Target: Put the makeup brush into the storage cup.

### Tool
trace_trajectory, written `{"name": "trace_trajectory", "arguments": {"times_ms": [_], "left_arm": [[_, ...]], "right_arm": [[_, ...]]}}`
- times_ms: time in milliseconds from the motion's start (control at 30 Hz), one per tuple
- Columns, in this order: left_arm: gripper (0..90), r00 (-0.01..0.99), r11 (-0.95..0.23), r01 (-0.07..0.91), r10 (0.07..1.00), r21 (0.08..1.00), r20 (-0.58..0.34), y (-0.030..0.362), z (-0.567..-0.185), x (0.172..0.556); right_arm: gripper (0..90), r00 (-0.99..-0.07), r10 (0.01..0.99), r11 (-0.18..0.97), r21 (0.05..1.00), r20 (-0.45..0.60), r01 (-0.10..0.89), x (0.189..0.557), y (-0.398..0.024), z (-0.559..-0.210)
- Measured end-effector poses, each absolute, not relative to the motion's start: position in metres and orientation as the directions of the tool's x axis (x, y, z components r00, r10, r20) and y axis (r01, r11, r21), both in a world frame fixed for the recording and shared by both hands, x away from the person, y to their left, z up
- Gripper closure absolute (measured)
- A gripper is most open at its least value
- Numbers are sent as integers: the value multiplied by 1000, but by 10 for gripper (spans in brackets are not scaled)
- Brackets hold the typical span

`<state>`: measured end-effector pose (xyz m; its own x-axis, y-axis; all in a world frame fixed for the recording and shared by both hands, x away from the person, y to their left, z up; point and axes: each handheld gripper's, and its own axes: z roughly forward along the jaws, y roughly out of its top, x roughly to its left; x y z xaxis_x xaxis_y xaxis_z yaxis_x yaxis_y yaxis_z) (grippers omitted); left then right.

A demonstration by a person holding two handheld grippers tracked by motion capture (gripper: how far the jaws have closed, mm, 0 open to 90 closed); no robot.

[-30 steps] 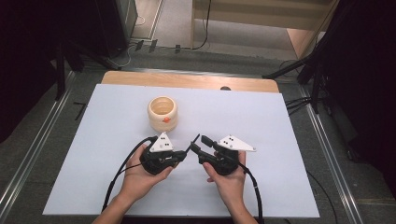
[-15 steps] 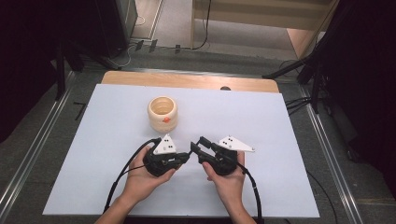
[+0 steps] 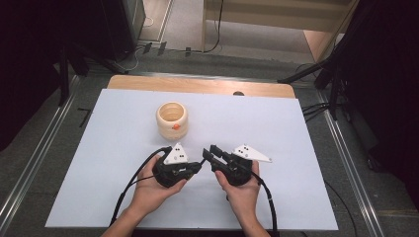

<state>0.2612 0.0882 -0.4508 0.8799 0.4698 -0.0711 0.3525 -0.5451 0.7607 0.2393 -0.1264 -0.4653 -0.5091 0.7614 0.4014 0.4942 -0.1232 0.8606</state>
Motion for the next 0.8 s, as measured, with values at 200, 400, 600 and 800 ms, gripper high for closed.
{"name": "trace_trajectory", "arguments": {"times_ms": [200,400,600,800], "left_arm": [[857,881,-547,352,468,760,-70,89,-451,262],[856,881,-548,351,468,760,-69,88,-451,262],[856,884,-544,358,460,758,-87,87,-453,263],[830,885,-527,354,455,773,-95,87,-454,263]], "right_arm": [[716,-507,745,-152,850,434,504,240,-127,-468],[774,-505,724,-186,837,471,515,240,-127,-470],[842,-495,676,-238,798,545,554,241,-129,-472],[862,-475,632,-285,753,613,593,241,-133,-471]]}}
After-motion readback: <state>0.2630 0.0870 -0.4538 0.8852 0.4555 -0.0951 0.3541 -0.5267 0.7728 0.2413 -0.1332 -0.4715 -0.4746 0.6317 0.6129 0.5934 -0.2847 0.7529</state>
